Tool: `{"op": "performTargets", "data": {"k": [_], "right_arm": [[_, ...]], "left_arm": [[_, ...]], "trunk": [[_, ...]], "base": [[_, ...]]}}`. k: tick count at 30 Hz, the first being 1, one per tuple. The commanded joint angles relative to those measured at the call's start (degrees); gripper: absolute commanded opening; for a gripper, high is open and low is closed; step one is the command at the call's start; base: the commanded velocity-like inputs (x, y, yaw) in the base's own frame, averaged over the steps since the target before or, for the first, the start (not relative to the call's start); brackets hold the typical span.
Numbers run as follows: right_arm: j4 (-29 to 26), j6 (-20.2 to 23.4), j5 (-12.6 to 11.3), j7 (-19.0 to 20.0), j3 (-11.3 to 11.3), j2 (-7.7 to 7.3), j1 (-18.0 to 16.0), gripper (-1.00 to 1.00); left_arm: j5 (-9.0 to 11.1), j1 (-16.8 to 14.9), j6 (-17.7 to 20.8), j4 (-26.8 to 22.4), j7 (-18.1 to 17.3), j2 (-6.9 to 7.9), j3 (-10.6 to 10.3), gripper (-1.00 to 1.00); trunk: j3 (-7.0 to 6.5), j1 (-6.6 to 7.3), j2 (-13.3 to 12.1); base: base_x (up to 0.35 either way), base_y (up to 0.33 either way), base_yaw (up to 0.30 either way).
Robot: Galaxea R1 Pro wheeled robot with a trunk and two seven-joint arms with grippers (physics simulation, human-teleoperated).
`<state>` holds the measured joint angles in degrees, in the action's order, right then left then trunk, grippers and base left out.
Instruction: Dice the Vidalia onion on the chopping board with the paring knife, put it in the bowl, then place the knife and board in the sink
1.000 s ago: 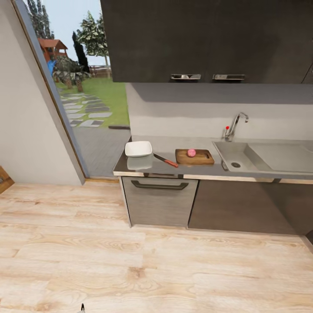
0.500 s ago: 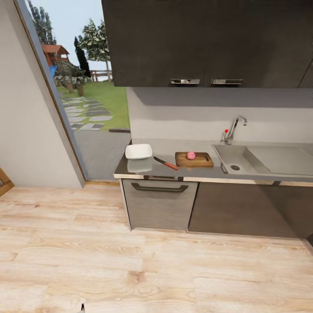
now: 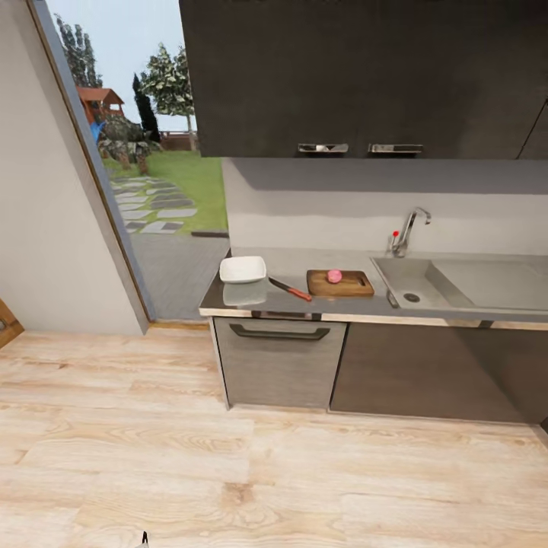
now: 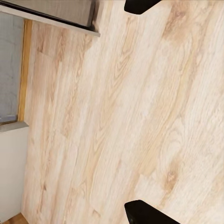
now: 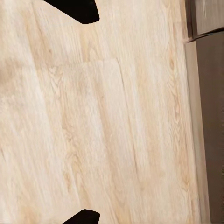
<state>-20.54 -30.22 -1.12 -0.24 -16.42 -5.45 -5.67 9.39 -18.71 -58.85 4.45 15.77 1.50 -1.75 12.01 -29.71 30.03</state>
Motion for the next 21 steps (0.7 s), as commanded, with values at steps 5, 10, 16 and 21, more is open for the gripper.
{"op": "performTargets", "data": {"k": [5,10,16,21], "right_arm": [[0.01,-0.19,-0.11,-0.02,-0.02,0.0,-0.05,1.0],[0.03,-0.19,-0.11,-0.02,-0.02,0.0,-0.05,1.0],[0.03,-0.19,-0.11,-0.02,-0.02,0.0,-0.05,1.0],[0.03,-0.19,-0.11,-0.02,-0.01,0.0,-0.05,1.0]], "left_arm": [[0.45,-0.1,-0.3,0.2,-0.21,-0.01,-0.19,1.0],[0.45,-0.1,-0.3,0.2,-0.22,-0.01,-0.21,1.0],[0.45,-0.1,-0.3,0.2,-0.24,-0.01,-0.24,1.0],[0.45,-0.1,-0.3,0.2,-0.23,-0.01,-0.26,1.0]], "trunk": [[0.54,-1.13,2.11],[0.98,-2.23,4.11],[1.51,-3.54,6.52],[1.95,-4.64,8.53]], "base": [[0.0,0.0,0.0],[0.0,0.0,0.0],[0.0,0.0,0.0],[0.0,0.0,0.0]]}}
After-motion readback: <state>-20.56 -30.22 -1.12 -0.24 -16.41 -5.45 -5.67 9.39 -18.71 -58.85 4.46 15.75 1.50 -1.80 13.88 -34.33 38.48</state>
